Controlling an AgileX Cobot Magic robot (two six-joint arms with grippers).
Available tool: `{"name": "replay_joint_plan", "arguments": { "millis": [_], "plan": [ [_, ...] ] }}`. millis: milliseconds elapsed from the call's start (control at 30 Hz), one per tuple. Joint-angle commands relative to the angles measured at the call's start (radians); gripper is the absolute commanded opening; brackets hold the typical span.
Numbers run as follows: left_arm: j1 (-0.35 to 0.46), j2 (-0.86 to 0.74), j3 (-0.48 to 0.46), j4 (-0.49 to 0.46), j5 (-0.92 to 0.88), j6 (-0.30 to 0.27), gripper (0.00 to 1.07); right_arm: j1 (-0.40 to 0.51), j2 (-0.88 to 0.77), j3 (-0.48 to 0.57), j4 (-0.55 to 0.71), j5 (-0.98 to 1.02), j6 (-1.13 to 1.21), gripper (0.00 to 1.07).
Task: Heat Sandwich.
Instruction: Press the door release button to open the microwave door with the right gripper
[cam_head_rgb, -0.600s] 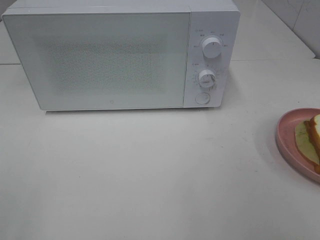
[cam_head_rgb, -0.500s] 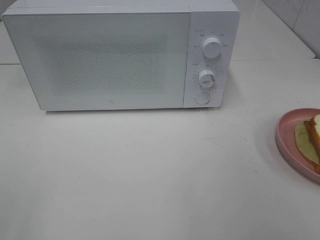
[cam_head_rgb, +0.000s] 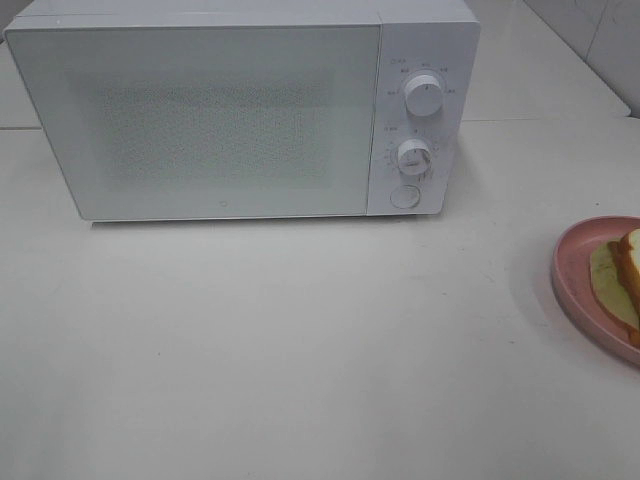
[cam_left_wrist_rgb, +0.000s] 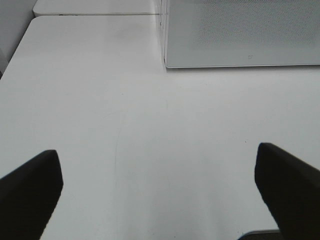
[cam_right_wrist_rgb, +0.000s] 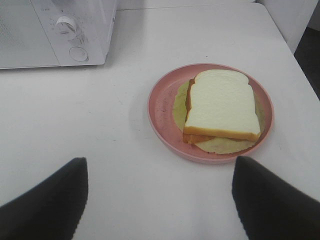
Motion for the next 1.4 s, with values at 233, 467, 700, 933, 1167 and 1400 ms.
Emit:
{"name": "replay_joint_plan", "arguments": {
  "millis": [233, 467, 700, 933, 1167, 1400],
  "plan": [
    [0.002, -0.025, 0.003, -0.002, -0.014, -0.001, 1.04, -0.006, -0.02, -0.013, -0.006, -0.021, -0.01, 0.77],
    [0.002, -0.025, 0.003, -0.002, -0.014, -0.001, 1.04, -0.006, 0.124, -0.074, -0.004, -0.162, -0.011, 0.77],
    [0.002, -0.025, 0.003, -0.002, -0.014, -0.001, 1.04, -0.006, 0.322, -0.068, -0.003, -0.31, -0.011, 0.77],
    [0.002, -0.025, 0.003, -0.002, -0.014, -0.001, 1.04, -0.006, 0.49, -0.068, -0.003, -0.479, -0.01, 0.77],
    [0.002, -0.025, 0.003, -0.002, -0.014, -0.001, 1.04, -0.006, 0.692, -0.068, -0.003, -0.648, -0.01, 0.77],
    [0.002, -0.025, 0.003, -0.002, -0.014, -0.001, 1.04, -0.006, 0.829, -0.068, -0.003, -0.752, -0.002, 0.76]
  ]
}}
